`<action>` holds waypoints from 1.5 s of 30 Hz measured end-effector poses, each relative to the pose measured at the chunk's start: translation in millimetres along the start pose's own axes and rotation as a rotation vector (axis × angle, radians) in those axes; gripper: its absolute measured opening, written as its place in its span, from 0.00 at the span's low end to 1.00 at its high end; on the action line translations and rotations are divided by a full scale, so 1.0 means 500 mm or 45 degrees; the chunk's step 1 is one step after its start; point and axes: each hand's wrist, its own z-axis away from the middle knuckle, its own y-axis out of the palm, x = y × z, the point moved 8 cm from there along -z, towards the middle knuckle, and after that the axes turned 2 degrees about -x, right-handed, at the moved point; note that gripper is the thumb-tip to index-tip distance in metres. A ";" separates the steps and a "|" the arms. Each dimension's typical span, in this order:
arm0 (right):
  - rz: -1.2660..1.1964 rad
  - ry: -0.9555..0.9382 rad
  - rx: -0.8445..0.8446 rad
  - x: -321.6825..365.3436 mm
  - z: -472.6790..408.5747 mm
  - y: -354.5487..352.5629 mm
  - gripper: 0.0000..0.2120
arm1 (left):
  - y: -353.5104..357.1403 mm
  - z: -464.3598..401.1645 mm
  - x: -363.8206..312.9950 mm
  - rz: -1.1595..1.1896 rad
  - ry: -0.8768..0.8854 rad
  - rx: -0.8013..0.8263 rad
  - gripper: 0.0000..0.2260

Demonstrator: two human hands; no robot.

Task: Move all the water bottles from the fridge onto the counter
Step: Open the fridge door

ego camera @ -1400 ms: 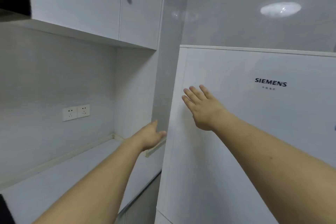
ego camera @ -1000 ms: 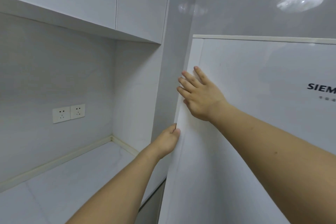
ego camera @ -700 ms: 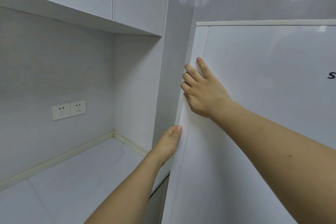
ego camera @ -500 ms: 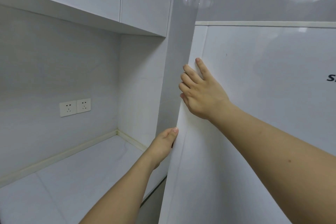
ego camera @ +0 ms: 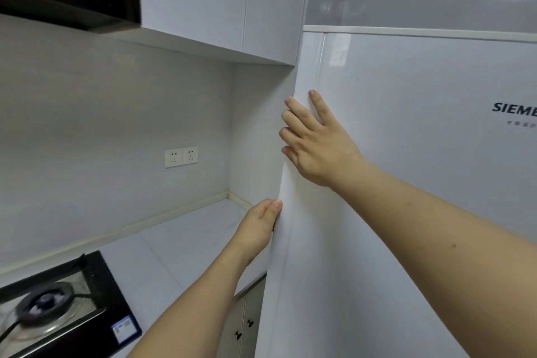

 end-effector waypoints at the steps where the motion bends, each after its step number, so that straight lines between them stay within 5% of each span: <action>1: -0.021 0.005 -0.012 0.009 0.005 -0.029 0.18 | -0.007 0.032 -0.006 -0.010 0.005 -0.024 0.15; 9: -0.074 0.005 -0.155 0.054 0.066 -0.262 0.20 | -0.018 0.312 -0.078 -0.351 0.176 -0.321 0.14; 34: -0.142 0.060 -0.233 0.062 0.217 -0.568 0.22 | 0.054 0.649 -0.172 -0.621 0.192 -0.392 0.13; 45: -0.329 0.107 -0.364 -0.001 0.447 -0.816 0.20 | 0.236 0.944 -0.254 -0.682 0.220 -0.564 0.10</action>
